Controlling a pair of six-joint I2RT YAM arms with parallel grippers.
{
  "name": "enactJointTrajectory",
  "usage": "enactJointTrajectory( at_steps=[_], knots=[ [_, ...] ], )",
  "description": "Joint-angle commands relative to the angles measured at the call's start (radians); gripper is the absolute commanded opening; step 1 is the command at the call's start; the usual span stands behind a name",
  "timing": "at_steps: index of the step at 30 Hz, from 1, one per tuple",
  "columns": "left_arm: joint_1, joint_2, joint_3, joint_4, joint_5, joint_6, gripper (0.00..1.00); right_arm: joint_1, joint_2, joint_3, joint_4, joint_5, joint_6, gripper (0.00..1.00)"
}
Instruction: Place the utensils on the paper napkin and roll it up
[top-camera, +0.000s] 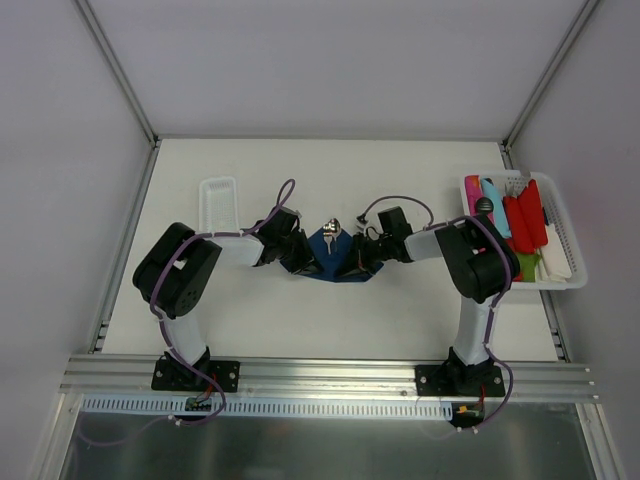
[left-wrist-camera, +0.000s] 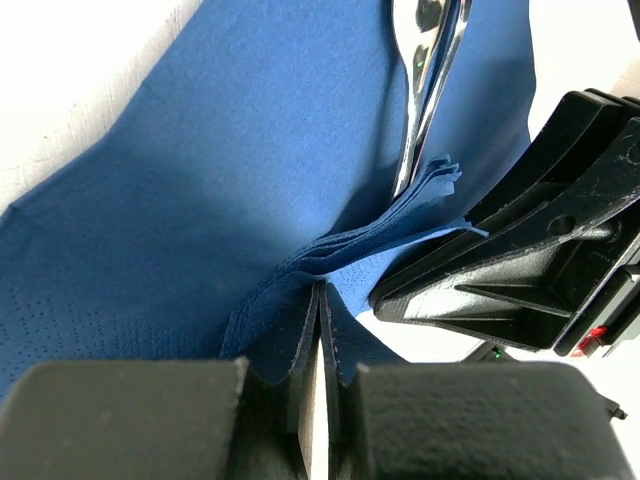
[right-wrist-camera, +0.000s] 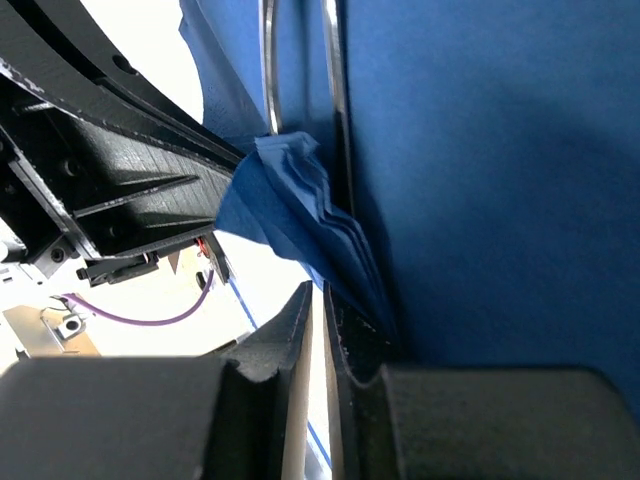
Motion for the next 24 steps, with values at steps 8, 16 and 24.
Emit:
enactJointTrajectory(
  at_steps=[8,16,24],
  knots=[
    [0.006,0.041,-0.029,-0.08,-0.083,0.02,0.0,-0.062,-0.035,0.033,-0.161,-0.021,-0.153,0.13],
    [0.015,0.037,-0.025,-0.087,-0.077,0.02,0.0,-0.063,-0.047,0.054,-0.342,0.028,-0.282,0.13],
    [0.019,0.029,-0.026,-0.095,-0.075,0.023,0.0,-0.109,-0.024,0.062,-0.43,0.097,-0.334,0.12]
  ],
)
